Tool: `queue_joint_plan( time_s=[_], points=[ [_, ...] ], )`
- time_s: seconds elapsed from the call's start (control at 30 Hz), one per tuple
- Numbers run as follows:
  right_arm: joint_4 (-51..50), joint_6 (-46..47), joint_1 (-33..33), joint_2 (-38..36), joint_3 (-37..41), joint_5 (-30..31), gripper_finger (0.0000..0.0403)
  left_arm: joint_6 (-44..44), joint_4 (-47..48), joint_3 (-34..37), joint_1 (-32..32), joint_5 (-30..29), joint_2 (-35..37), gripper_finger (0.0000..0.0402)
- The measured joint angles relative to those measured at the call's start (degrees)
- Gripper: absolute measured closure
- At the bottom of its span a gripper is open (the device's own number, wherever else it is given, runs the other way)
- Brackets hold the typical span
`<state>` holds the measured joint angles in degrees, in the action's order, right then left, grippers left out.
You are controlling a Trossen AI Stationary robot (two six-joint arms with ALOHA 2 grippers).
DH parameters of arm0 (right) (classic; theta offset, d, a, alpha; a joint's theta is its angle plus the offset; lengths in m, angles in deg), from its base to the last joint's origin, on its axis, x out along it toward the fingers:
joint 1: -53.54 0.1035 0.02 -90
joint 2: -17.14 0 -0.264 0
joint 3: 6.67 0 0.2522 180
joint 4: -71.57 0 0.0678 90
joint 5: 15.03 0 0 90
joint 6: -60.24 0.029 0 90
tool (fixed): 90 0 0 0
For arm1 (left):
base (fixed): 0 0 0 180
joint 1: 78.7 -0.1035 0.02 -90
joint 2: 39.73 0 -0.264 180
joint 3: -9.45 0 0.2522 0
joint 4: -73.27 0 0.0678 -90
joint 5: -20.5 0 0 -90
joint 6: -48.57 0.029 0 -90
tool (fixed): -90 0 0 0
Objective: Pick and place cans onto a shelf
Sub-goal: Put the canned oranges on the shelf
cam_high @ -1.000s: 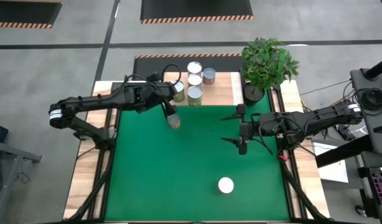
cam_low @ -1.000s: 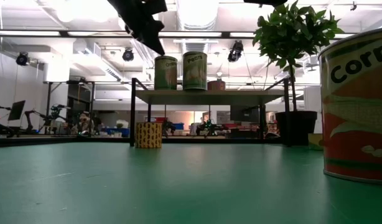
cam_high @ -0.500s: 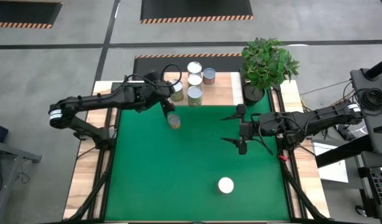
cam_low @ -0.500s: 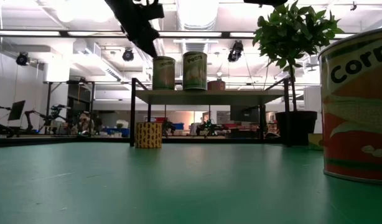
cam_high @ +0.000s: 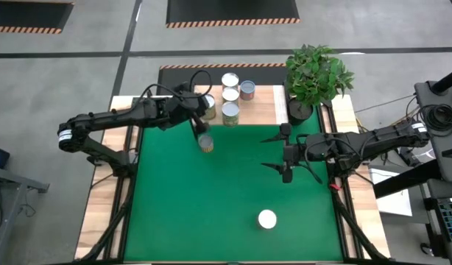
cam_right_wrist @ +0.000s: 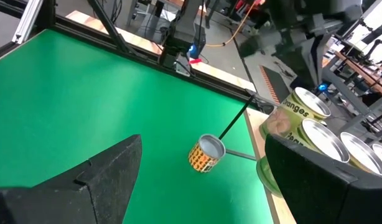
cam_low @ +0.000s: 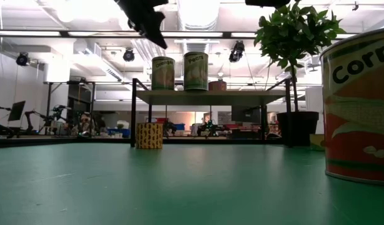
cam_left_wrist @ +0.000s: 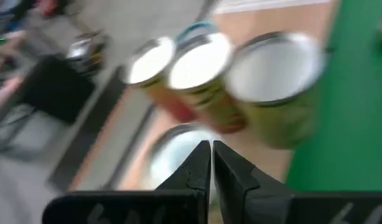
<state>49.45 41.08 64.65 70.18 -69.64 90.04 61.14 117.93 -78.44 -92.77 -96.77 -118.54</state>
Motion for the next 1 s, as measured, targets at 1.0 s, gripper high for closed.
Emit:
queue_joint_plan(
  time_s=[1.0],
  points=[
    [-0.8,0.1,0.0,0.0,0.0,0.0,0.0076,-2.8,31.1,-26.7,-8.6,8.9,-17.5,0.0402]
  ],
)
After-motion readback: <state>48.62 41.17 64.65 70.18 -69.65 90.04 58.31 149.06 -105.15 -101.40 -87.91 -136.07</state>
